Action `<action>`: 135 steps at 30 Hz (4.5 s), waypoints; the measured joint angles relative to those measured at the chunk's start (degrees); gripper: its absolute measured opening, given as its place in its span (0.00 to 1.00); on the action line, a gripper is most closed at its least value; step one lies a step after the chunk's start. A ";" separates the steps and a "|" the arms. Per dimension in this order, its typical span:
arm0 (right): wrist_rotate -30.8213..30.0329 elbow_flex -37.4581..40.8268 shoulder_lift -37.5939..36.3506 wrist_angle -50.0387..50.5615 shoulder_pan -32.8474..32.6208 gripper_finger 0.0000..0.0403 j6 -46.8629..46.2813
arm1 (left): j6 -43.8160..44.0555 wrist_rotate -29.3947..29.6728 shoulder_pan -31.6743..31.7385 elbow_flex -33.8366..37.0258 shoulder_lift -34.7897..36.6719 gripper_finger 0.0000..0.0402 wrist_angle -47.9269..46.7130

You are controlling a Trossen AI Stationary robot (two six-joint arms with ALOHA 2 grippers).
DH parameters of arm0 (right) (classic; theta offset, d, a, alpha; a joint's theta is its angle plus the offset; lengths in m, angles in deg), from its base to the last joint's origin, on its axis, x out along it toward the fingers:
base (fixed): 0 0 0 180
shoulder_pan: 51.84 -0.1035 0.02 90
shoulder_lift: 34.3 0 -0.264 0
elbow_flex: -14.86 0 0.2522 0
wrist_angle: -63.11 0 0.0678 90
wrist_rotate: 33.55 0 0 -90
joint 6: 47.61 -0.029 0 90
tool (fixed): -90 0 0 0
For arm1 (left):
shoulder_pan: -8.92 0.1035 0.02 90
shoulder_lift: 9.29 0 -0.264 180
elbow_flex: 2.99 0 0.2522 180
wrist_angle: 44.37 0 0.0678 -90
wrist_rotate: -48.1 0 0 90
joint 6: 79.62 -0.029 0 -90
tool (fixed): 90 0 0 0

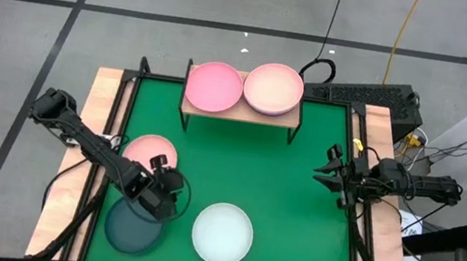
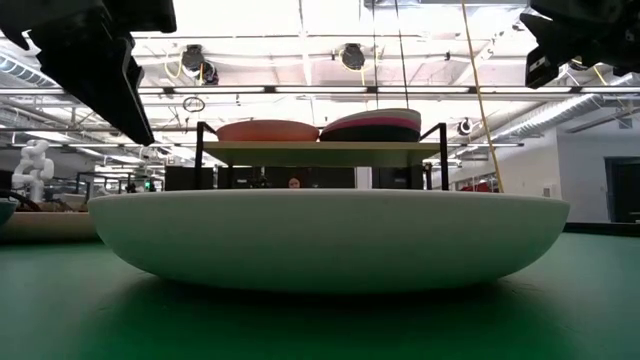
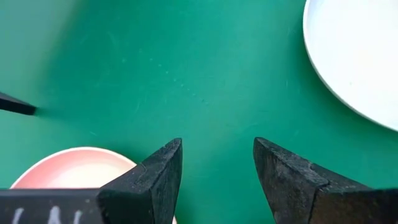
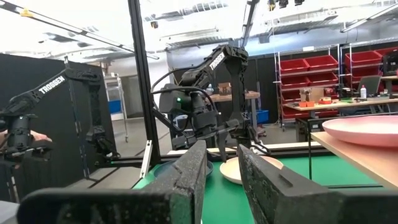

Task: Place and stack plates onto a shelf
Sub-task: Stack the light orange plate on top of light pink plate on the shelf

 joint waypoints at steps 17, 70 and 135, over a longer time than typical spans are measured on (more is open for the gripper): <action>-0.01 0.00 0.00 0.38 0.00 0.20 0.10 | -4.38 0.07 2.41 0.00 -0.02 0.51 -0.13; -0.01 -0.04 0.02 -0.05 0.02 0.20 -1.54 | 12.24 -11.23 1.58 0.93 -2.63 0.51 -12.10; -0.03 -0.04 0.00 -0.69 0.02 0.20 -2.81 | -56.60 -6.36 45.01 -35.93 -5.66 0.03 -7.00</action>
